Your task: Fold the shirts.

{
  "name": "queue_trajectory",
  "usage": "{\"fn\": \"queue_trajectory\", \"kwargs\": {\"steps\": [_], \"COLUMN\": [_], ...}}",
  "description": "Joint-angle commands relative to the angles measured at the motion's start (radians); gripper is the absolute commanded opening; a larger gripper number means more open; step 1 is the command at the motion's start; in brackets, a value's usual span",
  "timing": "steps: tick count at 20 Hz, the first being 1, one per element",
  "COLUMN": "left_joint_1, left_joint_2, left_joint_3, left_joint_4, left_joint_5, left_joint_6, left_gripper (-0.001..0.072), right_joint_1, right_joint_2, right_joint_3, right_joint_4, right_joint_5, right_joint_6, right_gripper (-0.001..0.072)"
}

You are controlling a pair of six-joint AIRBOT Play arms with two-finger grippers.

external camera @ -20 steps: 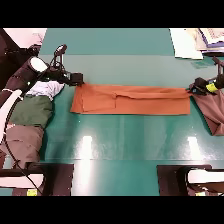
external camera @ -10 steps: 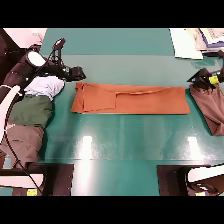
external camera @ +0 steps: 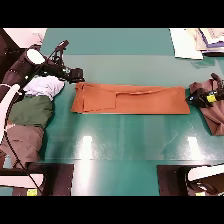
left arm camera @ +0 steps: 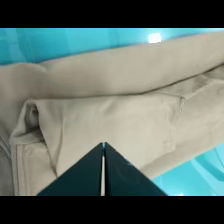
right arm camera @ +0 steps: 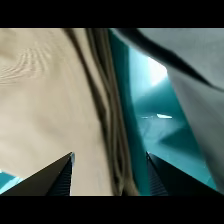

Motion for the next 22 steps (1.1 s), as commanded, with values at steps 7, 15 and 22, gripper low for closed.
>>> {"fn": "queue_trajectory", "kwargs": {"steps": [7, 15, 22], "left_joint_1": [0.0, -0.168, -0.379], "left_joint_2": [-0.002, -0.083, -0.372], "left_joint_3": [0.0, 0.081, 0.37], "left_joint_4": [-0.015, -0.048, -0.076], "left_joint_5": [-0.027, 0.092, 0.09], "left_joint_6": [-0.007, -0.009, -0.026], "left_gripper": [0.003, 0.0029, 0.003], "right_joint_1": [0.098, 0.137, 0.315], "right_joint_2": [-0.072, -0.048, 0.115], "right_joint_3": [-0.024, 0.196, 0.42], "right_joint_4": [0.021, 0.022, 0.024], "right_joint_5": [-0.035, 0.228, 0.215], "right_joint_6": [-0.065, 0.013, 0.134], "right_gripper": [0.0177, 0.0015, 0.0014]}}
